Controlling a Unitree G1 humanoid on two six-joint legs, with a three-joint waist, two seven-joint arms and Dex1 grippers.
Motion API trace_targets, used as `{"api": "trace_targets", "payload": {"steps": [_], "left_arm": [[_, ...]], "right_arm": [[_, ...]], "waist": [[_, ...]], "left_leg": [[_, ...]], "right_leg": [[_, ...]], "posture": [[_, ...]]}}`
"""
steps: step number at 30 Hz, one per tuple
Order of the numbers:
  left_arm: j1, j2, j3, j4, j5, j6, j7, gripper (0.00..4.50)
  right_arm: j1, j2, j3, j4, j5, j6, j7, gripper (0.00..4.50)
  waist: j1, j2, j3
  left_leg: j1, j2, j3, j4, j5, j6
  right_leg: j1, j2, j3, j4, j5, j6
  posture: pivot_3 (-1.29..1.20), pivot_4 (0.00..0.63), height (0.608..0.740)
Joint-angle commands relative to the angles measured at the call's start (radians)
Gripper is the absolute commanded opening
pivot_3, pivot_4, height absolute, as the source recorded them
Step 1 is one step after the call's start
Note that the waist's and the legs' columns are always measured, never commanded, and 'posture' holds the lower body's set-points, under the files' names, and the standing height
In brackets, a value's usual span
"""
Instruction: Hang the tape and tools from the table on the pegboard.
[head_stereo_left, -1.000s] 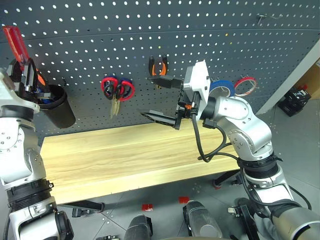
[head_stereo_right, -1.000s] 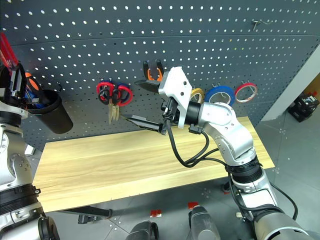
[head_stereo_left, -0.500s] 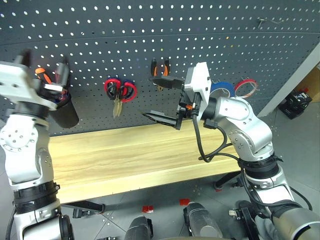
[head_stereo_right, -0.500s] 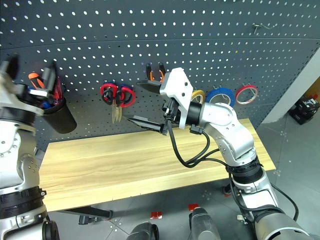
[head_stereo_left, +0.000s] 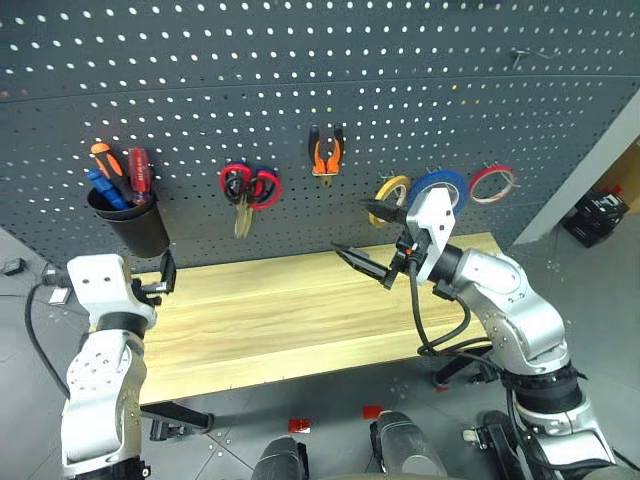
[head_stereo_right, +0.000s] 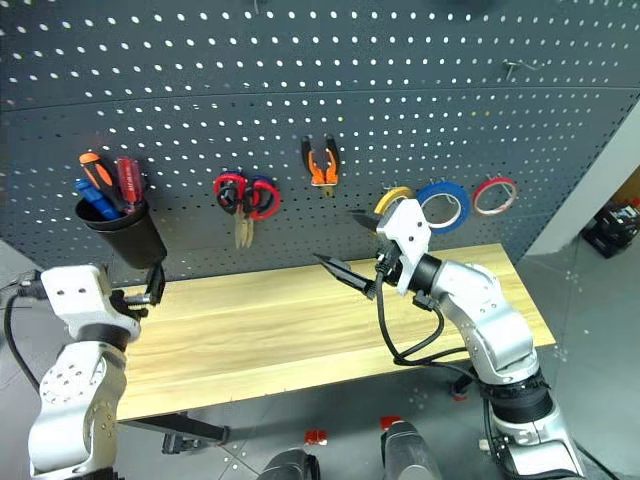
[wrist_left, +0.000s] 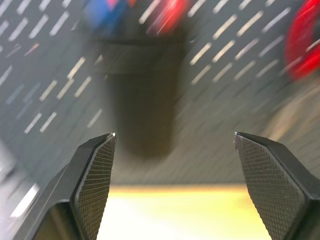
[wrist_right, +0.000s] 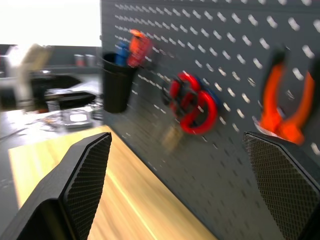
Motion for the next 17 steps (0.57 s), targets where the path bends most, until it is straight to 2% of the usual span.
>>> {"api": "trace_targets", "payload": {"steps": [1,7,10,17], "left_arm": [[0.040,-0.007,0.012,-0.004,0.048,-0.009,0.025,3.97],[0.060,-0.029,-0.005,0.060,0.021,-0.130,-0.056,3.97],[0.049,-0.036,-0.017,0.093,0.005,-0.164,-0.097,3.97],[0.037,-0.039,-0.042,0.123,0.026,-0.214,-0.126,3.97]], "right_arm": [[0.094,-0.008,-0.021,0.079,-0.087,-0.114,-0.052,4.50],[0.234,0.013,-0.090,0.283,-0.164,-0.301,-0.148,4.50],[0.256,0.023,-0.128,0.376,-0.192,-0.368,-0.204,4.50],[0.283,0.021,-0.165,0.483,-0.199,-0.434,-0.200,4.50]], "waist": [[0.020,0.000,-0.007],[0.074,0.002,-0.020],[0.079,0.005,-0.031],[0.077,0.007,-0.049]], "left_leg": [[0.002,0.000,0.001,0.000,-0.001,0.001],[0.013,-0.001,0.005,0.000,-0.005,0.003],[0.014,-0.001,0.006,0.000,-0.005,0.003],[0.015,-0.002,0.006,-0.001,-0.006,0.001]], "right_leg": [[0.001,0.000,0.000,0.000,0.000,0.000],[0.014,-0.001,0.003,-0.007,0.000,0.000],[0.014,-0.001,0.003,-0.007,0.000,0.000],[0.015,0.002,0.003,-0.008,0.000,0.000]], "posture": [[-0.09,0.069,0.740],[-0.09,0.053,0.740],[-0.10,0.047,0.740],[-0.10,0.043,0.740]]}}
